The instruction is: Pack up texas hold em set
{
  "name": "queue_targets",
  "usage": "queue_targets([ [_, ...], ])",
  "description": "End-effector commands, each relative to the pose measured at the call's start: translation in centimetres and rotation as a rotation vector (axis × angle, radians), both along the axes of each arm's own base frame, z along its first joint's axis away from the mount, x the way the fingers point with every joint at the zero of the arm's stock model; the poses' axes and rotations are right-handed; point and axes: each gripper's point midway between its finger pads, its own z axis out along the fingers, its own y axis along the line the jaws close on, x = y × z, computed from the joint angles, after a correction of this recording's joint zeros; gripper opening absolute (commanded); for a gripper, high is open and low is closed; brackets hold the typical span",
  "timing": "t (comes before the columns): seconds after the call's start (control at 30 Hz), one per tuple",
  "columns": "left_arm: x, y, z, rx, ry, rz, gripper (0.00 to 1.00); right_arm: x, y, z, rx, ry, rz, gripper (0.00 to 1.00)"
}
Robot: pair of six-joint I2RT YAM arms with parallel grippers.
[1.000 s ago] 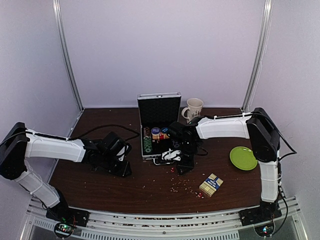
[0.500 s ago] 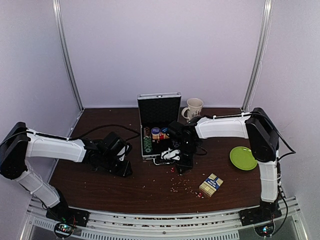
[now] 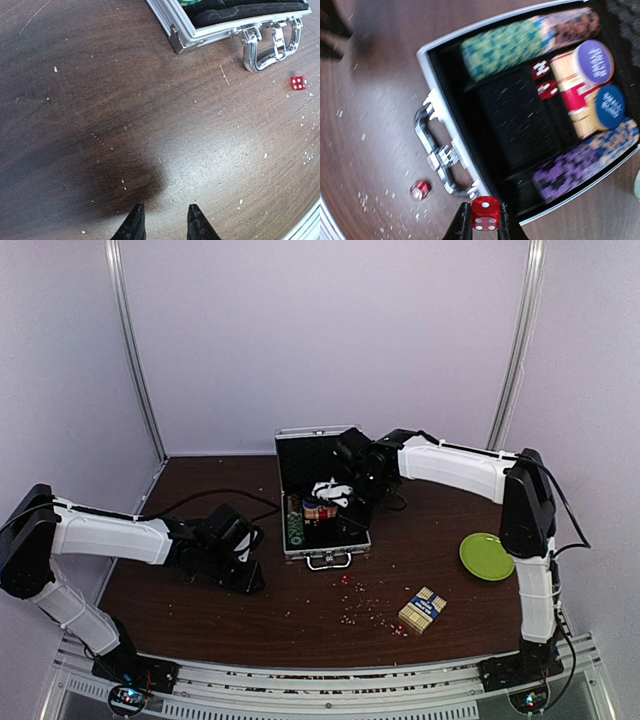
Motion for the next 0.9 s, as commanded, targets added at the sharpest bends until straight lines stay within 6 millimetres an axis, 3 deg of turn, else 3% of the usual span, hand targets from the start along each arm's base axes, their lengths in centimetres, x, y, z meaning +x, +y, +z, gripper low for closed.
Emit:
queue_targets([
  [0.0,0.4,-0.4,0.6,-0.040,-0.017,0.010,0.31,3.4,1.4,-1.6,-0.018,-0.039,-0.133,0.07],
  [0.17,0.4,-0.5,0.8,-0.047,-0.017,0.009,0.31,6.3,2.7,-1.9,-0.017,-0.108,-0.184,0.07],
  [0.37,0.2,-0.2,1.0,-0.045,-0.017,0.012,0.31,8.8,2.6,-3.3,-0.036,-0.163,-0.246,0.07],
  [0.87,-0.2,-0.2,0.3,-0.038,0.008,0.008,0.31,11.3,3.2,-5.7,-0.048,-0.212,-0.258,0.09],
])
